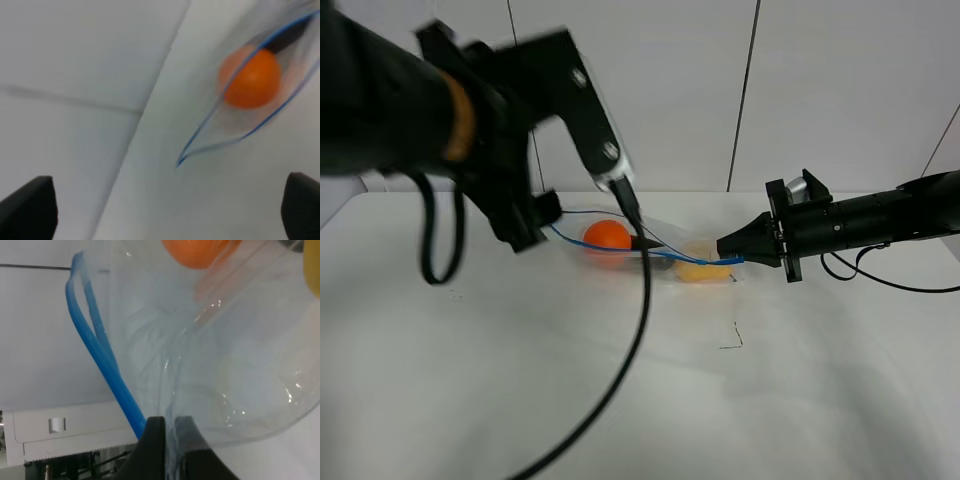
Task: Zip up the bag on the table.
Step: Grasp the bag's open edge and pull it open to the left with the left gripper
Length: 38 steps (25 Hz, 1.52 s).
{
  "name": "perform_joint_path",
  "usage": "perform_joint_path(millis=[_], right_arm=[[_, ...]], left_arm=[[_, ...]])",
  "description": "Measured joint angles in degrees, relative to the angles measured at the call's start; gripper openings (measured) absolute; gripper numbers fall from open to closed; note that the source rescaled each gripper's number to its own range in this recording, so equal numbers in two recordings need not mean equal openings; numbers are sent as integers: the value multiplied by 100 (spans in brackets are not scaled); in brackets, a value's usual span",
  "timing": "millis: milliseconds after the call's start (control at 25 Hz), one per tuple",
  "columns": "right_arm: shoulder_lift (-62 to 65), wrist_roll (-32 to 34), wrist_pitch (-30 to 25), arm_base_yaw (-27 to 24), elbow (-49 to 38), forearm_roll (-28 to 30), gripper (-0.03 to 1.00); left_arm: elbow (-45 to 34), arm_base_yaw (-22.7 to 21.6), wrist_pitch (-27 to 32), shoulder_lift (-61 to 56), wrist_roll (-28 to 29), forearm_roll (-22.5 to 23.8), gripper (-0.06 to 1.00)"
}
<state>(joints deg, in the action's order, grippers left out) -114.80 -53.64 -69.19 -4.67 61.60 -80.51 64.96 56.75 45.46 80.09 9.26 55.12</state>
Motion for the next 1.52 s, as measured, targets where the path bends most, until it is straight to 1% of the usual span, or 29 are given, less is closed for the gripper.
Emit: perform_joint_path(millis=[40, 120, 240, 320, 400, 560, 640, 720, 800, 960, 1000, 1080, 1160, 1240, 1520], right_arm=[[0, 0, 0, 0, 0, 1, 0], [0, 6, 0, 0, 0, 1, 0], [0, 30, 0, 0, 0, 1, 0], [0, 41, 0, 0, 0, 6, 0], [0, 57, 0, 0, 0, 20, 0], [0, 70, -5, 0, 0, 24, 0], [0, 70, -5, 0, 0, 24, 0], [0, 70, -5, 0, 0, 24, 0], [0, 70, -5, 0, 0, 24, 0], [0, 70, -5, 0, 0, 24, 0], [0, 78, -5, 0, 0, 24, 0], [0, 100, -5, 0, 0, 24, 0], [0, 113, -5, 0, 0, 24, 0], [0, 113, -11, 0, 0, 24, 0], [0, 127, -11, 0, 0, 31, 0]], left_arm=[[-86, 152, -91, 261, 197, 254, 100], [-184, 315, -323, 744, 663, 665, 100], [-221, 357, -601, 1393, 1290, 1344, 100], [-221, 362, -853, 1724, 1604, 1671, 100], [-221, 387, -1102, 1953, 1739, 1891, 100], [-221, 548, -1264, 2206, 1831, 2324, 100], [-221, 620, -1404, 2239, 1969, 2467, 100], [-221, 647, -1686, 2260, 2184, 2646, 100], [-221, 647, -1812, 2368, 2345, 2999, 100], [-221, 647, -1860, 2690, 2540, 3661, 99], [-221, 647, -1860, 2835, 2723, 3936, 99], [-221, 647, -1824, 2940, 3009, 4224, 98], [-209, 647, -1811, 3029, 3303, 4359, 98], [-167, 647, -1802, 3094, 3462, 4386, 98], [-146, 647, -1811, 3207, 3565, 4418, 95]])
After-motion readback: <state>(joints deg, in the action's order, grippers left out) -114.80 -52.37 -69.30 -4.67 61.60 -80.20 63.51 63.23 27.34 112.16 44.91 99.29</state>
